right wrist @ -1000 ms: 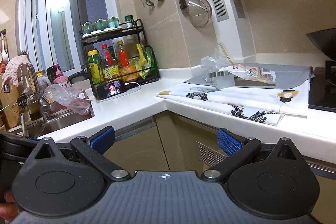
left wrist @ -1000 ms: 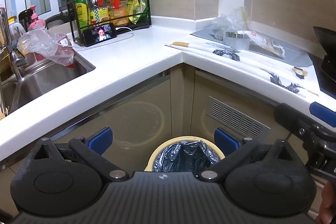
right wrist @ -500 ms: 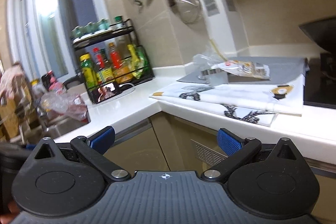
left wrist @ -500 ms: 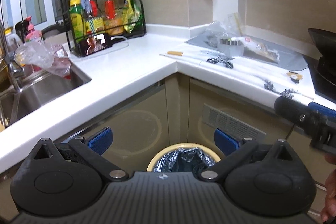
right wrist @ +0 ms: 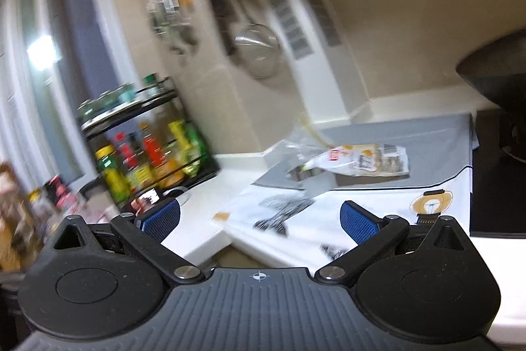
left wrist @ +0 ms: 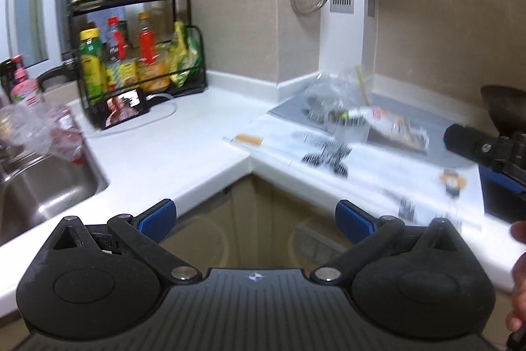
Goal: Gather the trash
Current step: 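Raise both tools back up toward the counter trash, then grasp the white snack pouch with the right tool while the left tool grasps the cookie cutter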
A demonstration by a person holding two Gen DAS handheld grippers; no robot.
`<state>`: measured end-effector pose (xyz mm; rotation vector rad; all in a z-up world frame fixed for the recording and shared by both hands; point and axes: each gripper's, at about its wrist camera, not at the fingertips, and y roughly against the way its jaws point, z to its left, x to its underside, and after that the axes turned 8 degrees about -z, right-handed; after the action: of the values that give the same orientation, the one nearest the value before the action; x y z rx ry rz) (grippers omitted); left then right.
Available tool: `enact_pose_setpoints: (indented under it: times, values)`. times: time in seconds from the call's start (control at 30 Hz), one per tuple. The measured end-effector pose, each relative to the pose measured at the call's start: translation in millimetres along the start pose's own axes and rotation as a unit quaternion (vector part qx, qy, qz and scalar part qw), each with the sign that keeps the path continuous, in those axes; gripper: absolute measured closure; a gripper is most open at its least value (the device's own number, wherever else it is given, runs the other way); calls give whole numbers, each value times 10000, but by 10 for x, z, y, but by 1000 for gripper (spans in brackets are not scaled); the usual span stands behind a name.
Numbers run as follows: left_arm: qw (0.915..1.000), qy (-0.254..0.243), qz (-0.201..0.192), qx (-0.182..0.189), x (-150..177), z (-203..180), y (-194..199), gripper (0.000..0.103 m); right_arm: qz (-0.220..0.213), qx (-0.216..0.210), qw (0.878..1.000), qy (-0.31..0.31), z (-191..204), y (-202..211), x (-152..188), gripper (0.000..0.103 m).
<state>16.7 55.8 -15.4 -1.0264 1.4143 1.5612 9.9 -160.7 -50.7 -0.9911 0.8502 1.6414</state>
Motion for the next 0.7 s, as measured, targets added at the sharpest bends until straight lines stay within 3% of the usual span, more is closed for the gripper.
enact_pose_setpoints:
  times: [0.13,0.3,0.5,0.7]
  values:
    - [10000,44,-43,10,-288,-149,-454,0,575,169,9941,-903,-370,-611,-85,0]
    - [9999,63,90,50,-539,-318,-1090,0,1079,174,9705,-2148,-826,-1256,10,0]
    - [9988,311,349,125,-740,-406,-1827,0,777,393,9485,-3046,-1214,-1764,24,0]
    - [9931,683,870,384,-805,-537,-2522,0,666,581,9249,-3698,-1537,-2204,89,0]
